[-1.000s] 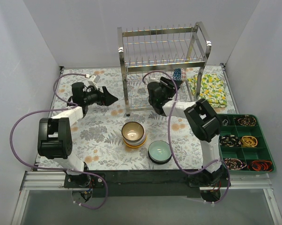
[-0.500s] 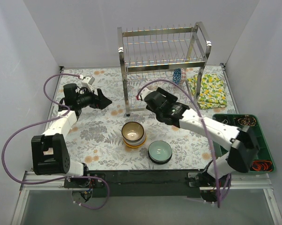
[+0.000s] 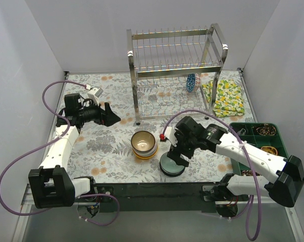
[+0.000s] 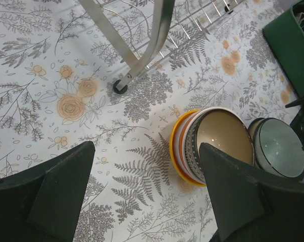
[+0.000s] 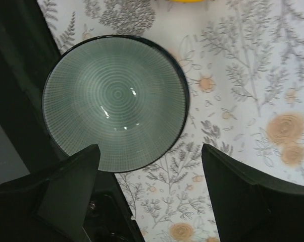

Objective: Load the bowls into the dish rack

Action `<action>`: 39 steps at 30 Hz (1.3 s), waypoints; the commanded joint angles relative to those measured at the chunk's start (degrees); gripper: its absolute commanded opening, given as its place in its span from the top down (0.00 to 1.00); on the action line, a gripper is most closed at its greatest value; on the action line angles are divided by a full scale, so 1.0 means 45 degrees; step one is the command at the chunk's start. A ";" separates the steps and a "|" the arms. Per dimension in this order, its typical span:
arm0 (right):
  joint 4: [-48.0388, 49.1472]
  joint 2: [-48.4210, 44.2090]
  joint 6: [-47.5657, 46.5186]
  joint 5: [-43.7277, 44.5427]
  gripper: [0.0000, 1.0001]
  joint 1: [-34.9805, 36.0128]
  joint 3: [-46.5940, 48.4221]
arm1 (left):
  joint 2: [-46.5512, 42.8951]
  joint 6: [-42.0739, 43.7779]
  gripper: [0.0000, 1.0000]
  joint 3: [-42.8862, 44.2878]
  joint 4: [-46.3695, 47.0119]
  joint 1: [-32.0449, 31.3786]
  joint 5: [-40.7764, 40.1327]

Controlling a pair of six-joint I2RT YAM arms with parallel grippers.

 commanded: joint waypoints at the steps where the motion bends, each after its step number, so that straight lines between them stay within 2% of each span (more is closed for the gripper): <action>1: 0.0830 -0.0509 0.0054 -0.2277 0.10 -0.0097 -0.0809 | -0.0755 0.0090 0.15 0.0541 -0.0977 0.0036 0.0761; 5: 0.1319 -0.0568 -0.0238 -0.2004 0.10 -0.0214 -0.1376 | -0.0678 0.0245 0.15 0.0756 -0.1463 0.0036 0.0508; 12: 0.1983 0.0679 -0.0611 -0.1751 0.12 -0.0449 -0.1475 | -0.0366 0.0734 0.15 0.1107 -0.1856 0.0055 0.0116; 17: 0.2647 0.1404 -0.0532 -0.0892 0.13 -0.0507 -0.1377 | -0.0229 0.0773 0.15 0.1342 -0.1875 0.0036 0.0136; 20: 0.2959 0.1696 -0.0513 -0.0092 0.13 -0.0488 -0.1435 | -0.0150 0.0773 0.15 0.1342 -0.1817 0.0055 0.0214; 23: 0.3467 0.1757 -0.0611 0.1741 0.13 -0.0488 -0.1980 | -0.0170 0.0656 0.15 0.1148 -0.1563 0.0055 0.0272; 25: 0.4266 0.1620 -0.1037 0.3672 0.14 -0.0507 -0.2390 | -0.0228 0.0578 0.15 0.0934 -0.1330 0.0055 0.0273; 27: 0.4581 0.1542 -0.1429 0.4031 0.15 -0.0624 -0.2528 | -0.0228 0.0461 0.15 0.0737 -0.1056 0.0055 0.0350; 32: 0.4758 0.1288 -0.1878 0.4577 0.26 -0.0722 -0.2452 | -0.0209 0.0207 0.14 0.0425 -0.0567 0.0036 0.0468; 39: 0.4035 0.1365 -0.1860 0.3231 0.41 -0.0722 -0.1729 | -0.0326 0.0168 0.15 0.0014 -0.0332 0.0055 0.0507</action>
